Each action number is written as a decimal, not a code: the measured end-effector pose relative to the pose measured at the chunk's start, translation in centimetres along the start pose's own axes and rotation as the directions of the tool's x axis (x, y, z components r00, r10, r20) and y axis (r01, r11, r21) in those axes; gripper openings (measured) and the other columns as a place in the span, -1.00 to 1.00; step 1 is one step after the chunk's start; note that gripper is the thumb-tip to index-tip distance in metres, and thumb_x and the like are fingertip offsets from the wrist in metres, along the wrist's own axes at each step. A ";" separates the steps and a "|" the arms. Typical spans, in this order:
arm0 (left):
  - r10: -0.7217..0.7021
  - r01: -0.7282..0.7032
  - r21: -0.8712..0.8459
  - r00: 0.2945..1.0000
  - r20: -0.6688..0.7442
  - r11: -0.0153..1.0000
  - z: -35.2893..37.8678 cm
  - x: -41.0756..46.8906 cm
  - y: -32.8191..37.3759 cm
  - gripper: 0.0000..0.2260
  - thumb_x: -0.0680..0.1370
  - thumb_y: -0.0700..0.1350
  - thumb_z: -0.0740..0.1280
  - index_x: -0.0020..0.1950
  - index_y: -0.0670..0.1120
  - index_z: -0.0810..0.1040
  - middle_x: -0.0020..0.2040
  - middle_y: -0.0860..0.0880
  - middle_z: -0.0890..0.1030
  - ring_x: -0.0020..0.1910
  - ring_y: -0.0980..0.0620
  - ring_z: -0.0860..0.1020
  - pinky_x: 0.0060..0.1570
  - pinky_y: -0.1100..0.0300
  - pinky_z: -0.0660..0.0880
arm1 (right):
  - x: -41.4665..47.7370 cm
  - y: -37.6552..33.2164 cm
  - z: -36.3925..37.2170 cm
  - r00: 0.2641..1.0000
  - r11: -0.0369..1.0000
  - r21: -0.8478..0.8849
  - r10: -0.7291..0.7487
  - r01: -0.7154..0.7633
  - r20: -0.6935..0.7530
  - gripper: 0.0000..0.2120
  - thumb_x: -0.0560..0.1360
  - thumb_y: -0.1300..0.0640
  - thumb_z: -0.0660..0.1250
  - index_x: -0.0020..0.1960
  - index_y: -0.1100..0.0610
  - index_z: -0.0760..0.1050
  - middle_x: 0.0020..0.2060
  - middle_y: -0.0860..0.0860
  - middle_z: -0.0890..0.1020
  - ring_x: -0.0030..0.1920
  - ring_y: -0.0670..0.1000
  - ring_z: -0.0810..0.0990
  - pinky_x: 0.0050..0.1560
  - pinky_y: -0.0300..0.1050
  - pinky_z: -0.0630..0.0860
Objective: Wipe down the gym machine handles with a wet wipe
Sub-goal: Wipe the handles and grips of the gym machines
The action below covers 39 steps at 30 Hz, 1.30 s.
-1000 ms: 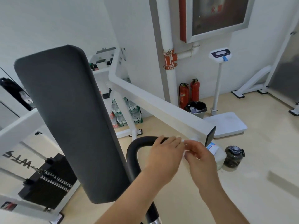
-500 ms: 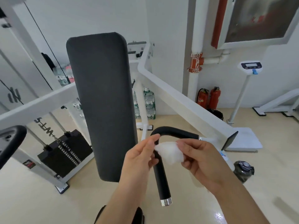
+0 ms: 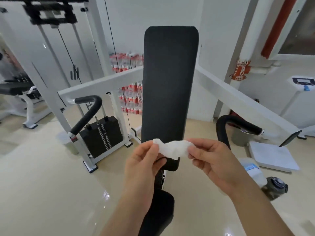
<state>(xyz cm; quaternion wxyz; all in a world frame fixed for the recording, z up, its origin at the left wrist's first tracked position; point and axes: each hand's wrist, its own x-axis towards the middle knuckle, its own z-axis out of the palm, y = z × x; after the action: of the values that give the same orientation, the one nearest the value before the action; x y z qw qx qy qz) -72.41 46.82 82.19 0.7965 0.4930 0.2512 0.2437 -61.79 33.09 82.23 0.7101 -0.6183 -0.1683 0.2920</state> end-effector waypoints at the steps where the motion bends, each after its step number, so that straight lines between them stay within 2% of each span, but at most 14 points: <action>1: -0.035 0.033 -0.090 0.999 -0.022 0.995 -1.9 -0.5 0.7 -0.86 0.57 -0.22 0.26 -0.05 -0.16 0.62 -0.17 -0.05 0.69 -0.18 0.04 0.63 -0.04 0.11 0.57 | -0.2 0.6 1.5 0.998 0.995 -0.095 -0.010 0.005 -0.059 -0.85 0.45 0.23 0.37 -0.06 0.07 0.69 -0.34 0.06 0.62 -0.32 -0.09 0.53 -0.24 -0.22 0.49; 3: -0.053 0.042 -0.152 0.996 -0.070 0.988 -5.5 -1.5 1.9 -0.84 0.58 -0.22 0.24 -0.09 -0.14 0.61 -0.18 -0.08 0.68 -0.20 0.03 0.63 -0.08 0.11 0.56 | -0.7 1.6 4.5 0.990 0.964 -0.264 -0.023 -0.013 -0.136 -0.84 0.52 0.22 0.33 -0.12 0.06 0.67 -0.44 0.02 0.57 -0.42 -0.14 0.47 -0.34 -0.25 0.42; 5: -0.022 0.012 -0.086 0.992 -0.121 0.996 -8.9 -2.3 2.9 -0.86 0.57 -0.22 0.26 -0.09 -0.14 0.61 -0.20 -0.07 0.67 -0.22 0.03 0.61 -0.13 0.14 0.54 | -1.1 2.7 7.8 0.990 0.909 -0.416 -0.045 -0.014 -0.131 -0.81 0.54 0.17 0.31 -0.18 0.03 0.65 -0.51 -0.05 0.55 -0.49 -0.19 0.42 -0.42 -0.35 0.35; 9: 0.074 -0.053 0.130 0.985 -0.159 0.990 -14.2 -3.1 4.4 -0.91 0.54 -0.23 0.33 -0.02 -0.11 0.62 -0.16 -0.08 0.70 -0.15 -0.04 0.66 -0.11 0.17 0.57 | -1.5 4.7 14.0 0.994 0.619 -0.780 -0.106 0.092 0.033 -0.77 0.58 -0.01 0.23 -0.20 -0.06 0.59 -0.45 -0.27 0.54 -0.37 -0.30 0.48 -0.32 -0.43 0.31; 11: 0.091 -0.065 0.184 0.987 -0.134 0.981 -16.0 -3.2 5.5 -0.84 0.54 -0.26 0.33 -0.05 -0.05 0.66 -0.15 -0.07 0.71 -0.14 -0.01 0.67 -0.11 0.19 0.60 | -1.5 4.6 16.6 0.994 0.727 -0.678 -0.059 0.109 0.097 -0.70 0.52 -0.16 0.19 0.09 -0.09 0.61 -0.18 -0.30 0.61 -0.10 -0.31 0.53 -0.12 -0.43 0.36; 13: 0.093 -0.072 0.234 0.993 -0.078 0.969 -17.4 -3.3 6.6 -0.79 0.53 -0.29 0.33 -0.10 -0.03 0.70 -0.16 -0.07 0.71 -0.17 0.01 0.66 -0.09 0.16 0.61 | -1.4 4.2 18.8 0.971 0.861 -0.505 0.062 0.065 0.232 -0.60 0.43 -0.24 0.19 0.18 -0.16 0.55 -0.17 -0.25 0.62 -0.11 -0.26 0.55 -0.09 -0.35 0.43; 16: 0.133 -0.110 0.317 0.990 -0.052 0.942 -19.2 -2.9 7.5 -0.83 0.51 -0.25 0.36 -0.13 -0.03 0.71 -0.21 -0.04 0.71 -0.18 -0.03 0.67 -0.10 0.13 0.62 | -0.6 4.4 21.6 0.920 0.868 -0.492 0.140 0.064 0.367 -0.64 0.45 -0.02 0.39 0.24 -0.14 0.51 -0.15 -0.07 0.66 -0.08 -0.12 0.63 0.02 -0.19 0.56; 18: 0.174 -0.132 0.334 0.980 -0.099 0.933 -20.5 -2.1 7.9 -0.91 0.50 -0.19 0.40 -0.13 -0.07 0.70 -0.26 -0.05 0.70 -0.25 0.00 0.65 -0.17 0.19 0.61 | 0.4 5.1 22.9 0.913 0.853 -0.516 0.145 0.080 0.381 -0.67 0.44 0.03 0.43 0.20 -0.09 0.56 -0.13 -0.05 0.67 -0.06 -0.04 0.64 0.01 -0.12 0.58; 23: 0.234 -0.142 0.385 0.950 -0.205 0.912 -23.9 1.7 8.4 -0.89 0.52 -0.27 0.35 -0.14 -0.12 0.65 -0.41 -0.05 0.61 -0.45 0.10 0.50 -0.41 0.30 0.46 | 4.3 6.0 25.7 0.920 0.858 -0.513 0.170 0.037 0.352 -0.89 0.52 0.05 0.34 -0.03 0.04 0.62 -0.24 0.02 0.68 -0.34 -0.03 0.60 -0.34 -0.21 0.47; 25: 0.235 -0.134 0.403 0.949 -0.211 0.905 -25.0 3.6 8.6 -0.81 0.50 -0.33 0.32 -0.16 -0.10 0.67 -0.42 -0.03 0.61 -0.46 0.11 0.51 -0.42 0.31 0.46 | 6.4 6.4 27.1 0.927 0.913 -0.409 0.162 -0.011 0.338 -0.87 0.56 0.13 0.30 -0.02 0.16 0.59 -0.28 0.05 0.67 -0.37 0.02 0.61 -0.43 -0.21 0.46; 28: 0.226 -0.121 0.493 0.961 -0.160 0.862 -26.2 6.5 8.8 -0.75 0.47 -0.35 0.34 -0.19 -0.03 0.71 -0.35 0.02 0.68 -0.38 0.11 0.59 -0.37 0.34 0.49 | 10.1 7.3 29.0 0.956 0.981 -0.173 0.133 -0.090 0.261 -0.87 0.55 0.19 0.30 -0.01 0.22 0.59 -0.24 0.13 0.68 -0.31 0.04 0.65 -0.37 -0.23 0.51; 32: 0.226 -0.131 0.607 0.971 -0.082 0.784 -27.3 10.8 9.0 -0.72 0.45 -0.27 0.41 -0.16 0.15 0.71 -0.29 0.12 0.69 -0.30 0.09 0.63 -0.26 0.29 0.52 | 14.4 8.4 30.9 0.945 0.955 0.177 0.187 -0.239 0.267 -0.80 0.49 0.21 0.33 0.05 0.25 0.63 -0.20 0.13 0.65 -0.23 -0.02 0.62 -0.24 -0.24 0.54; 35: 0.243 -0.133 0.601 0.964 -0.106 0.788 -27.9 13.9 9.3 -0.71 0.43 -0.25 0.45 -0.27 0.18 0.68 -0.33 0.15 0.68 -0.30 0.19 0.64 -0.26 0.38 0.51 | 16.3 9.5 32.6 0.913 0.977 -0.016 0.205 -0.213 0.353 -0.80 0.52 0.10 0.32 0.10 0.05 0.64 -0.12 0.03 0.66 -0.16 -0.12 0.55 -0.20 -0.22 0.44; 39: 0.197 -0.079 0.561 0.969 -0.152 0.824 -28.7 17.3 9.2 -0.72 0.44 -0.24 0.44 -0.27 0.18 0.67 -0.33 0.11 0.67 -0.30 0.16 0.63 -0.29 0.36 0.52 | 19.0 10.8 34.1 0.967 0.978 -0.171 0.151 -0.117 0.207 -0.81 0.56 0.08 0.29 0.08 -0.02 0.65 -0.13 0.06 0.69 -0.23 -0.09 0.55 -0.30 -0.25 0.44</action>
<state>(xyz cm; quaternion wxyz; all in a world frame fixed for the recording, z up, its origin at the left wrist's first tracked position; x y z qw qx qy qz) -79.03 80.51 76.63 0.5711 0.6905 0.3542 0.2675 -69.76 72.22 75.48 0.6148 -0.6465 -0.2255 0.3915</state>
